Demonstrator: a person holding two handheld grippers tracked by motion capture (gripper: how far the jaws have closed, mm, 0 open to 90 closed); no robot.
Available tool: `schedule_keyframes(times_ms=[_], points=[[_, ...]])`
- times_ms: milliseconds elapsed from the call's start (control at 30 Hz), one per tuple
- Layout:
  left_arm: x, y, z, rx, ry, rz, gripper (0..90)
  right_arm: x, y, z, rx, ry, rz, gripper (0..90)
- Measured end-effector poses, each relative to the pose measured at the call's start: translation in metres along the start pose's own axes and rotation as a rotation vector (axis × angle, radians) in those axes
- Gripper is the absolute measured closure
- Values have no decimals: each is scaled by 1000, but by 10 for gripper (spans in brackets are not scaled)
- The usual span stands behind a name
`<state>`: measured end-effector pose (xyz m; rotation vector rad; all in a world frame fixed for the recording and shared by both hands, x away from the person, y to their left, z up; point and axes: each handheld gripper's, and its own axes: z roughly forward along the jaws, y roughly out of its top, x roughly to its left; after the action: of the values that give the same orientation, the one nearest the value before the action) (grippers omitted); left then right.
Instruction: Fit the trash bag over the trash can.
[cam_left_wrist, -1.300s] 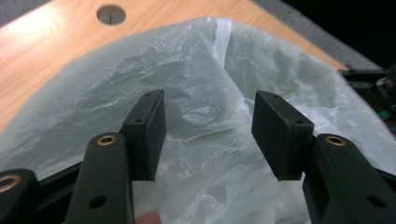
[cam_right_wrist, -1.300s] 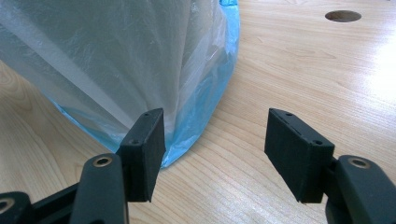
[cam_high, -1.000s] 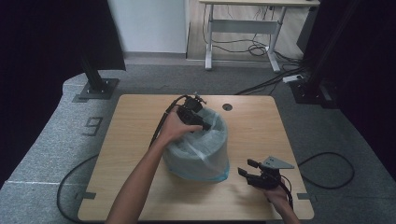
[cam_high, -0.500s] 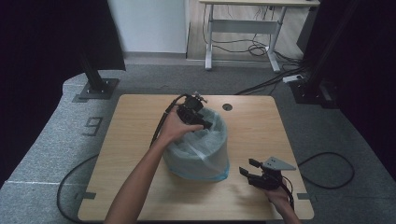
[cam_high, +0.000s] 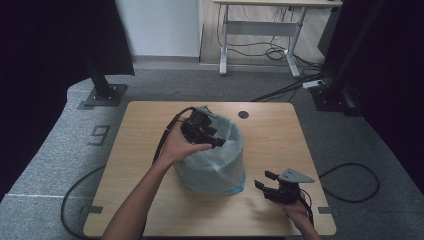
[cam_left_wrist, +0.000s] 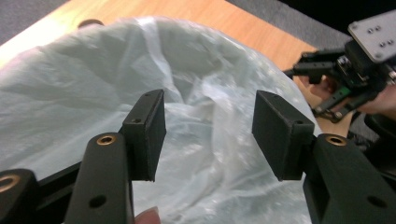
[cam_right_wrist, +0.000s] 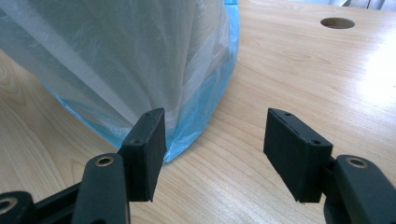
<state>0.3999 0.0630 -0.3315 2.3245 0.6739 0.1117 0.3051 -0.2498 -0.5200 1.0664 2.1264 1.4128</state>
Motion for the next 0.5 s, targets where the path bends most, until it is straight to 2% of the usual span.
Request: schedule_keyframes(times_ms=[67, 200, 267, 433, 500], points=[[-3, 0, 3, 24, 14, 11, 451, 1, 0, 1, 7, 0, -1, 381], [-4, 2, 18, 108, 29, 11, 458, 1, 0, 2, 10, 1, -3, 382], [-5, 2, 26, 145, 48, 24, 466, 1, -1, 1, 11, 0, -3, 382], [-6, 4, 39, 203, 42, 26, 469, -1, -1, 0, 12, -5, 4, 383], [-6, 5, 41, 212, 39, 21, 470, -1, -1, 0, 13, -6, 5, 383]])
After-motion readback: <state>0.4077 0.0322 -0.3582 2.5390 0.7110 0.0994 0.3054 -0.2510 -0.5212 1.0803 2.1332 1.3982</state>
